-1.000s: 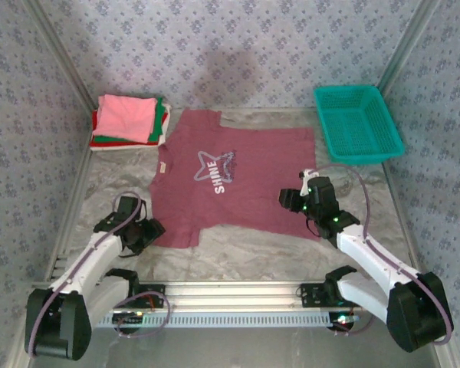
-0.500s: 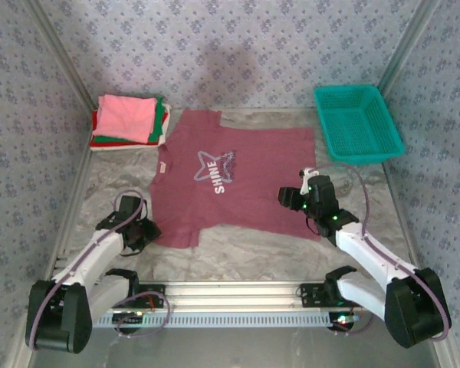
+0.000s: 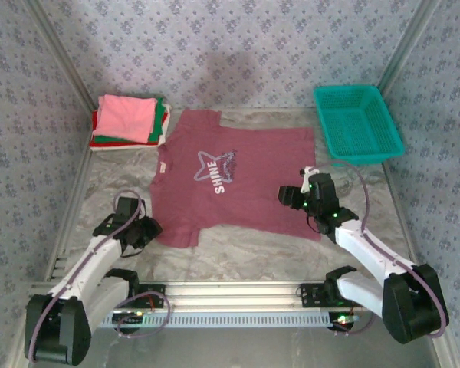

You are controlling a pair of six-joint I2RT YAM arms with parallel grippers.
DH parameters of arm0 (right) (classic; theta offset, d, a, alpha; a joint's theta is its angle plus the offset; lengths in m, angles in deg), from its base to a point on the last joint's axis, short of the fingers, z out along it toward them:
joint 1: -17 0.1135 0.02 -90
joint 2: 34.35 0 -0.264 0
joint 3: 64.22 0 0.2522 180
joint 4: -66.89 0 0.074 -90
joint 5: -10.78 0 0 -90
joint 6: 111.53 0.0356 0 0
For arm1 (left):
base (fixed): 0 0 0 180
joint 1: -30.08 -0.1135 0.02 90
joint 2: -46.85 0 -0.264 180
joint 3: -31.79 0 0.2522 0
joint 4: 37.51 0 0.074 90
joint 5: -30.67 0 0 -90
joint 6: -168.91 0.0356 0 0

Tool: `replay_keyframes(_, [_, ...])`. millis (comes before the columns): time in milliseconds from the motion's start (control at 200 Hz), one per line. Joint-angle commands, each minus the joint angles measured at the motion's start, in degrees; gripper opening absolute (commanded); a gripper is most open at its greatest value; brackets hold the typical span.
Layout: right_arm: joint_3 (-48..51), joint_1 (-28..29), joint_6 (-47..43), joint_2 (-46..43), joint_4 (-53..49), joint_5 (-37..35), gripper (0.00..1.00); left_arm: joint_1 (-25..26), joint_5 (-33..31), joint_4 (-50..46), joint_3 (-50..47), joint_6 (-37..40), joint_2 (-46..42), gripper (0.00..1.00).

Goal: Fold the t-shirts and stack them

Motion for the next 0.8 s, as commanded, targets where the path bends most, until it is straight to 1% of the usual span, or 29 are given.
replay_keyframes(0, [-1.8,-0.6,-1.2,0.3,0.4,1.0,0.63,0.3,0.8,-0.3,-0.9,0.1,0.2,0.19])
replay_keyframes(30, [-1.8,-0.7,-1.2,0.3,0.3,1.1,0.63,0.3,0.8,-0.3,-0.8,0.4,0.4,0.16])
replay_keyframes(110, [-1.6,-0.8,-1.2,0.3,0.3,1.1,0.64,0.3,1.0,-0.1,-0.6,0.9,0.9,0.14])
replay_keyframes(185, [-1.5,-1.3,-0.8,0.3,0.1,1.3,0.64,0.3,1.1,-0.5,-0.1,1.0,1.5,0.0])
replay_keyframes(295, [-2.1,-1.7,0.5,-0.2,-2.3,1.0,0.65,0.3,1.0,-2.0,0.7,1.0,0.8,0.0])
replay_keyframes(395, [-4.8,-1.4,2.3,-1.2,-11.3,-1.6,0.65,0.3,1.0,-5.0,2.4,0.8,-1.0,0.0])
replay_keyframes(445, [-6.6,-0.5,3.4,-2.1,-17.3,-4.6,0.65,0.3,1.0,-6.5,3.0,0.5,-2.7,0.0])
replay_keyframes(510, [-8.5,0.1,7.2,-3.2,-26.1,-8.4,0.66,0.3,0.7,-8.4,3.6,-0.3,-5.3,0.0])
replay_keyframes(560, [-9.0,-0.4,10.5,-4.2,-33.3,-7.5,0.66,0.2,0.7,-10.4,4.0,-1.2,-7.3,0.0])
replay_keyframes(630, [-8.9,-3.3,14.9,-5.9,-40.5,-5.6,0.66,0.2,1.0,-11.9,4.7,-2.6,-9.7,0.0])
replay_keyframes(715, [-6.9,-7.7,19.0,-8.4,-45.1,-1.2,0.66,0.2,1.4,-13.1,5.6,-3.5,-11.3,0.0])
replay_keyframes(794, [-5.1,-12.2,19.3,-9.4,-48.0,1.3,0.66,0.2,1.7,-14.3,6.2,-3.7,-11.4,0.0])
